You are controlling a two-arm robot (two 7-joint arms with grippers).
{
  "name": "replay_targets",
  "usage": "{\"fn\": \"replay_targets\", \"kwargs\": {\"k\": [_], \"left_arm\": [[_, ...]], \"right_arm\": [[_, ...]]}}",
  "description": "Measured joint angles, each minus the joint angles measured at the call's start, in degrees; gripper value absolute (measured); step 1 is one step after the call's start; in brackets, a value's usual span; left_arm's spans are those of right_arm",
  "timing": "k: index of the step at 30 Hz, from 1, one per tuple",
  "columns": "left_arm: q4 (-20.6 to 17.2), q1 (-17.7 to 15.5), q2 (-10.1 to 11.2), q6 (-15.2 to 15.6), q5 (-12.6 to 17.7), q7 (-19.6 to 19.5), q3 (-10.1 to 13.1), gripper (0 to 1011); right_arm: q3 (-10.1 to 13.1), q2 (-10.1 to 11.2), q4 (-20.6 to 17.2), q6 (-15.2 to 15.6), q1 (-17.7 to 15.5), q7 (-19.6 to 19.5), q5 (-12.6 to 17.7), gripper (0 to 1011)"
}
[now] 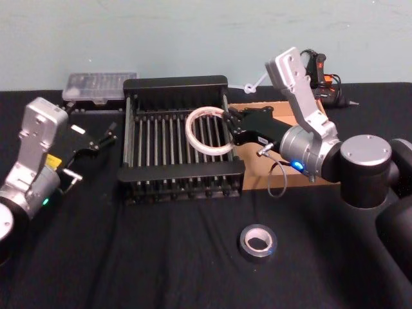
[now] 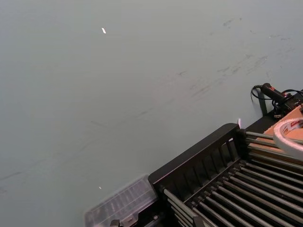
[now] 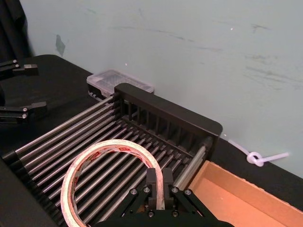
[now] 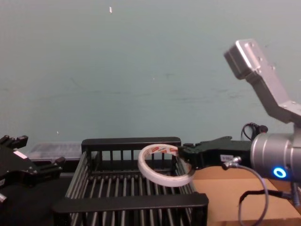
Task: Pick up the white tape and place it into the black box , Pick up the silver tape and place it into the brown box.
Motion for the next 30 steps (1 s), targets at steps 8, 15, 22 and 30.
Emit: {"fn": "replay_targets", "kwargs": {"k": [8, 15, 22, 30], "left_arm": [[0.0, 0.0, 0.0, 0.0, 0.0, 0.0, 0.0, 1001], [0.0, 0.0, 0.0, 0.0, 0.0, 0.0, 0.0, 1001], [0.0, 0.0, 0.0, 0.0, 0.0, 0.0, 0.0, 1001], [0.0, 0.0, 0.0, 0.0, 0.0, 0.0, 0.0, 1002]], "right_arm": [[-0.5, -1.0, 1.5, -0.4, 0.8, 0.4, -0.6, 87], [-0.5, -0.9, 1.4, -0.4, 0.7, 0.3, -0.6, 87], [-0.4, -0.8, 1.2, -0.4, 0.7, 0.3, -0.6, 186], [-0.4, -0.8, 1.2, -0.4, 0.6, 0.3, -0.6, 435]]}}
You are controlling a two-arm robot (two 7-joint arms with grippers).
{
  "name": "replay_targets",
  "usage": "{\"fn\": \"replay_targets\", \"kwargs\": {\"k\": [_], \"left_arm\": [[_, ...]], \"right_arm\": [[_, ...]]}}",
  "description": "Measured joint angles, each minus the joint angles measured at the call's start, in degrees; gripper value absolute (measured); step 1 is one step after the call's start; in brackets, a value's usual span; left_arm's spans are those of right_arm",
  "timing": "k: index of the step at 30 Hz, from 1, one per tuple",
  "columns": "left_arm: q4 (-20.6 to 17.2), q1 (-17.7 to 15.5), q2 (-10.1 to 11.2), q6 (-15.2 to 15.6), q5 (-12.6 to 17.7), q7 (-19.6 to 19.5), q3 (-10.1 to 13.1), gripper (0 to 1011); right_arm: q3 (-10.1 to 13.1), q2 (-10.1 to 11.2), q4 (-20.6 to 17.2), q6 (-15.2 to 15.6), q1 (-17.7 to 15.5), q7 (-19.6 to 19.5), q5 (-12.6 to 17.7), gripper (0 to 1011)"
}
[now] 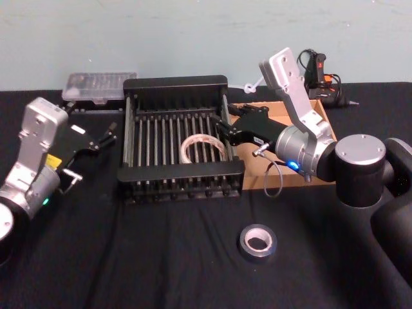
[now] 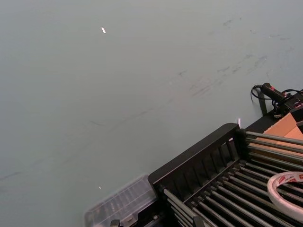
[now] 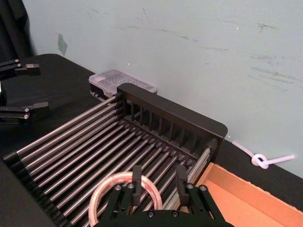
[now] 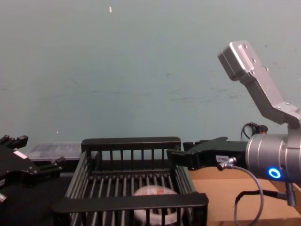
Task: Pick up the white tape and place it into the black box , Pick up the silver tape and place it into the brown box.
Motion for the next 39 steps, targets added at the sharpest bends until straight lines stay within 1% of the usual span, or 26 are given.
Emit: {"fn": "replay_targets", "kwargs": {"k": [2, 4, 7, 8, 10, 11, 12, 13, 14, 15, 19, 21, 28, 32, 36, 39], "left_arm": [[0.0, 0.0, 0.0, 0.0, 0.0, 0.0, 0.0, 1001], [0.0, 0.0, 0.0, 0.0, 0.0, 0.0, 0.0, 1001], [0.0, 0.0, 0.0, 0.0, 0.0, 0.0, 0.0, 1001], [0.0, 0.0, 0.0, 0.0, 0.0, 0.0, 0.0, 1001], [0.0, 0.0, 0.0, 0.0, 0.0, 0.0, 0.0, 1001], [0.0, 0.0, 0.0, 0.0, 0.0, 0.0, 0.0, 1001], [0.0, 0.0, 0.0, 0.0, 0.0, 0.0, 0.0, 1001], [0.0, 0.0, 0.0, 0.0, 0.0, 0.0, 0.0, 1001], [0.0, 0.0, 0.0, 0.0, 0.0, 0.0, 0.0, 1001], [0.0, 0.0, 0.0, 0.0, 0.0, 0.0, 0.0, 1001], [0.0, 0.0, 0.0, 0.0, 0.0, 0.0, 0.0, 1001], [0.0, 0.0, 0.0, 0.0, 0.0, 0.0, 0.0, 1001], [0.0, 0.0, 0.0, 0.0, 0.0, 0.0, 0.0, 1001], [0.0, 0.0, 0.0, 0.0, 0.0, 0.0, 0.0, 1001], [0.0, 0.0, 0.0, 0.0, 0.0, 0.0, 0.0, 1001], [0.0, 0.0, 0.0, 0.0, 0.0, 0.0, 0.0, 1001]], "right_arm": [[0.0, 0.0, 0.0, 0.0, 0.0, 0.0, 0.0, 476], [0.0, 0.0, 0.0, 0.0, 0.0, 0.0, 0.0, 556], [0.0, 0.0, 0.0, 0.0, 0.0, 0.0, 0.0, 648], [0.0, 0.0, 0.0, 0.0, 0.0, 0.0, 0.0, 695], [0.0, 0.0, -0.1, 0.0, -0.1, 0.0, 0.0, 731], [0.0, 0.0, -0.1, 0.0, -0.1, -0.1, 0.1, 787], [0.0, 0.0, -0.1, 0.0, -0.1, -0.1, 0.1, 787], [0.0, 0.0, -0.1, 0.0, -0.1, -0.1, 0.1, 828], [0.0, 0.0, -0.1, 0.0, -0.1, -0.1, 0.1, 838], [0.0, 0.0, -0.1, 0.1, -0.1, -0.1, 0.1, 881], [0.0, 0.0, -0.1, 0.0, -0.1, -0.1, 0.1, 976], [0.0, 0.0, -0.1, 0.1, -0.1, -0.1, 0.1, 1002], [0.2, 0.1, -0.3, 0.2, -0.2, 0.0, 0.1, 1002], [0.8, 0.6, -1.4, 0.8, -0.9, 0.1, 0.5, 1003], [1.6, 1.8, -3.6, 1.7, -2.0, 0.4, 1.0, 1003], [2.4, 3.3, -5.9, 2.7, -3.3, 0.8, 1.4, 1002]]}}
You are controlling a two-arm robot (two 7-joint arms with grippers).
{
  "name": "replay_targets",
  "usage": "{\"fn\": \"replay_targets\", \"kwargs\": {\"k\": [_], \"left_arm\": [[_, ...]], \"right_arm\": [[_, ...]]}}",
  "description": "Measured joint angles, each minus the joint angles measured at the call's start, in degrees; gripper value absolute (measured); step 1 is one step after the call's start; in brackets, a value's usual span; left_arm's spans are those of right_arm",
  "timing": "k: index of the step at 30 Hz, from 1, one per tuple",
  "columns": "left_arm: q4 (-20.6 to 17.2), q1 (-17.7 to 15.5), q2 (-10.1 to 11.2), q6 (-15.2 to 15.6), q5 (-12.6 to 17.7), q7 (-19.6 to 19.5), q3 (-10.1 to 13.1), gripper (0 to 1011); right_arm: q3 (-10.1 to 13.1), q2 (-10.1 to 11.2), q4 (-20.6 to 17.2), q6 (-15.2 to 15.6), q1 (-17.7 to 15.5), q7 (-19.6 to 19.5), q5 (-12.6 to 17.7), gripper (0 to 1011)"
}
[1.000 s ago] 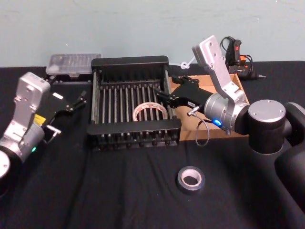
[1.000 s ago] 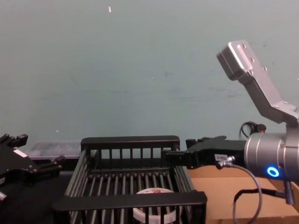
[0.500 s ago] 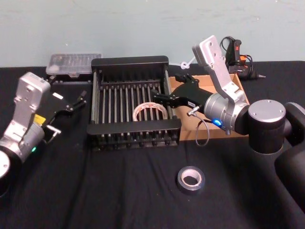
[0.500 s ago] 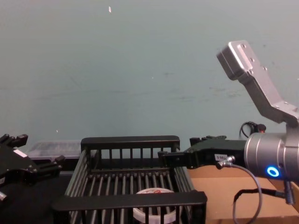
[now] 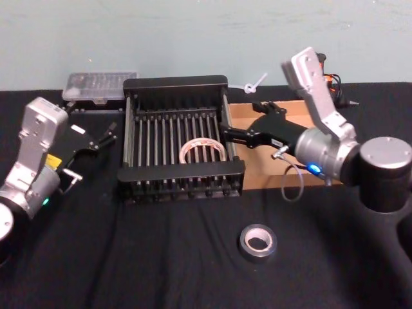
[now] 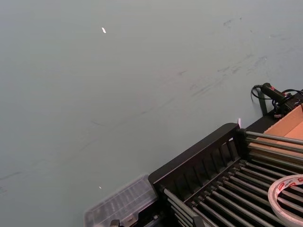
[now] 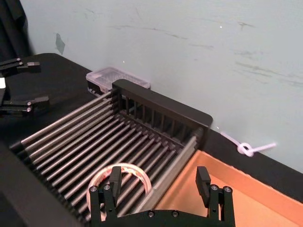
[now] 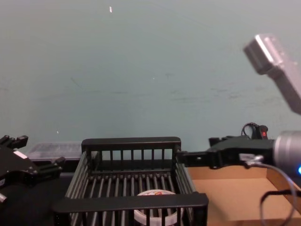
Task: Pick up the white tape and place it into the black box , Pick up the silver tape and place it into the brown box.
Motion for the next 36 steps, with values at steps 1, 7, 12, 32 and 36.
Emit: {"fn": "replay_targets", "kwargs": {"k": [1, 7, 12, 32, 36], "left_arm": [[0.0, 0.0, 0.0, 0.0, 0.0, 0.0, 0.0, 1001], [0.0, 0.0, 0.0, 0.0, 0.0, 0.0, 0.0, 1001], [0.0, 0.0, 0.0, 0.0, 0.0, 0.0, 0.0, 1001], [0.0, 0.0, 0.0, 0.0, 0.0, 0.0, 0.0, 1001], [0.0, 0.0, 0.0, 0.0, 0.0, 0.0, 0.0, 1001]], "right_arm": [[0.4, 0.9, -1.3, 0.6, -0.7, 0.2, 0.3, 1002], [2.5, 5.2, -7.3, 2.4, -4.6, 0.9, 1.8, 1002], [3.8, 8.8, -11.8, 3.1, -8.0, 1.5, 2.7, 1002], [3.8, 15.2, -19.9, 5.1, -18.5, 2.2, 5.8, 1002], [3.0, 15.9, -20.3, 6.1, -19.7, 2.2, 6.3, 1002]]}}
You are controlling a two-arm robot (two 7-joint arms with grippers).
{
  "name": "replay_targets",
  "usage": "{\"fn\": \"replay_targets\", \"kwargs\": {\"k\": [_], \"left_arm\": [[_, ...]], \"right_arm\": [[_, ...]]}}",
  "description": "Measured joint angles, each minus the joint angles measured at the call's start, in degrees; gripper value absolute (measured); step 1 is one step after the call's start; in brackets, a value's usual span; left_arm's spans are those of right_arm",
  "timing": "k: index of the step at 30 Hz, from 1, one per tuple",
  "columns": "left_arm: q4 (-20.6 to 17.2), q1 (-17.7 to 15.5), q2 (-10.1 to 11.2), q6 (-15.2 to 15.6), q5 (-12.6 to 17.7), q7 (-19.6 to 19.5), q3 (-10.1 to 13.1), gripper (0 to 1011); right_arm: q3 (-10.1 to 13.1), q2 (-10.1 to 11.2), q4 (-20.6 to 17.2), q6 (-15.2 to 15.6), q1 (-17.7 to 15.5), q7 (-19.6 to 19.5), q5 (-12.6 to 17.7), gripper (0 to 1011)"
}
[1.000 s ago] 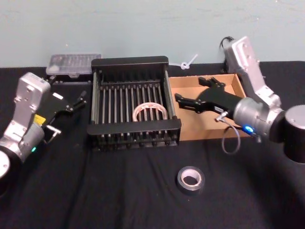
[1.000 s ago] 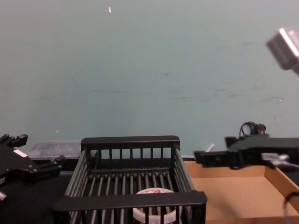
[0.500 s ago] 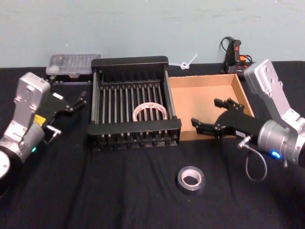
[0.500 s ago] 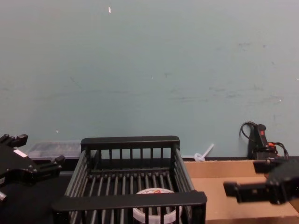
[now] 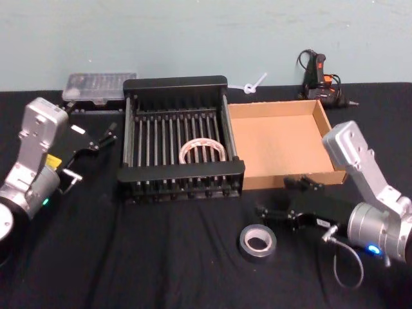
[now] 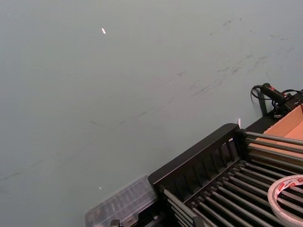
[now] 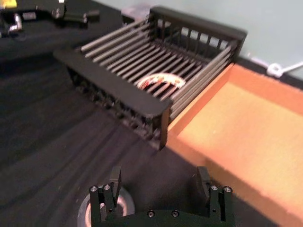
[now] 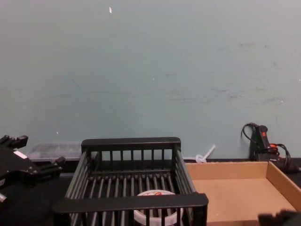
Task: Pick up the white tape and place it into the black box , Pick up the silver tape and place it into the brown box.
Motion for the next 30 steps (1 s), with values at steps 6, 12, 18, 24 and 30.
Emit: {"fn": "replay_targets", "kwargs": {"k": [6, 12, 18, 24, 30], "left_arm": [[0.0, 0.0, 0.0, 0.0, 0.0, 0.0, 0.0, 1001], [0.0, 0.0, 0.0, 0.0, 0.0, 0.0, 0.0, 1001], [0.0, 0.0, 0.0, 0.0, 0.0, 0.0, 0.0, 1001], [0.0, 0.0, 0.0, 0.0, 0.0, 0.0, 0.0, 1001], [0.0, 0.0, 0.0, 0.0, 0.0, 0.0, 0.0, 1001]], "right_arm": [[-1.3, 0.8, 0.1, 1.2, -0.5, 0.2, 0.1, 1002], [-2.1, 1.4, 0.1, 2.0, -0.6, 0.4, 0.0, 1002], [-2.9, 1.8, 0.5, 2.6, -0.4, 0.7, 0.0, 1002], [-3.5, 2.2, 0.7, 3.2, -0.1, 1.1, -0.1, 1002], [-4.1, 2.3, 1.1, 3.6, 0.2, 1.2, -0.3, 1003]]}}
